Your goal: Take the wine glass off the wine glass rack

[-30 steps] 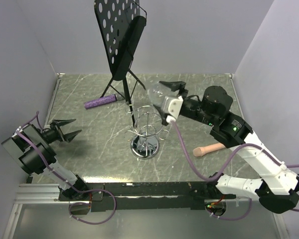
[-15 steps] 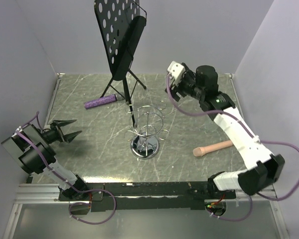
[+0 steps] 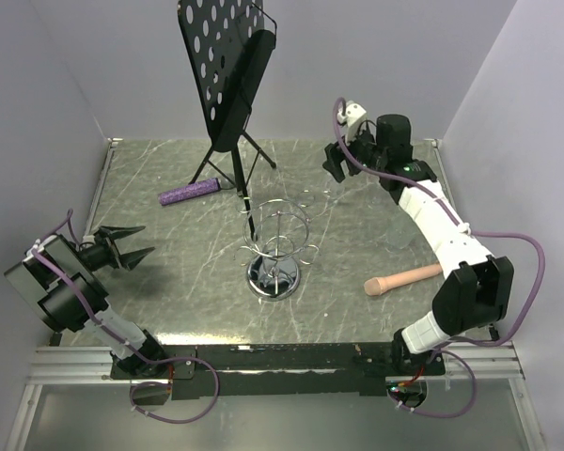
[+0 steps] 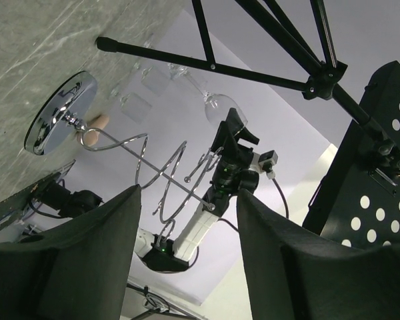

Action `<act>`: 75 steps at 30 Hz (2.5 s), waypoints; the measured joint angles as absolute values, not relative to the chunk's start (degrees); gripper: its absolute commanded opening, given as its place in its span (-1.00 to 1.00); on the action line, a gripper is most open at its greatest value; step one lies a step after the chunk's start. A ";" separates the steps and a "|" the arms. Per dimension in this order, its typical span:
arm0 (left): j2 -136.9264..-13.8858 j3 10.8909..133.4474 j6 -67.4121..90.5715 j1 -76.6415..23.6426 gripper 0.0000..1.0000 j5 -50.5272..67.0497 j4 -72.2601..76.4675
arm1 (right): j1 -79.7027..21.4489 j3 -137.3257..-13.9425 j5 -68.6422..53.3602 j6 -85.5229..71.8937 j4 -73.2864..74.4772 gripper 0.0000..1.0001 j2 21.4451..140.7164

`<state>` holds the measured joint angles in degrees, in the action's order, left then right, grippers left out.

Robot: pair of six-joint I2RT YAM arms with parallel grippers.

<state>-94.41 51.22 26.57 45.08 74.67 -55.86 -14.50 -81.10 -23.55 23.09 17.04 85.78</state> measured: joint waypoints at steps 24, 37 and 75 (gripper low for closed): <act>-91.92 49.98 25.52 46.74 0.25 73.58 -56.53 | -8.54 -72.29 -25.36 19.66 14.06 -0.20 87.53; -90.89 48.66 25.54 47.42 0.25 73.63 -56.49 | -6.81 -70.02 -24.91 19.53 12.97 -0.16 87.53; -90.32 47.66 25.54 48.25 0.29 73.63 -56.45 | -6.70 -66.08 -23.35 20.53 12.03 1.00 87.11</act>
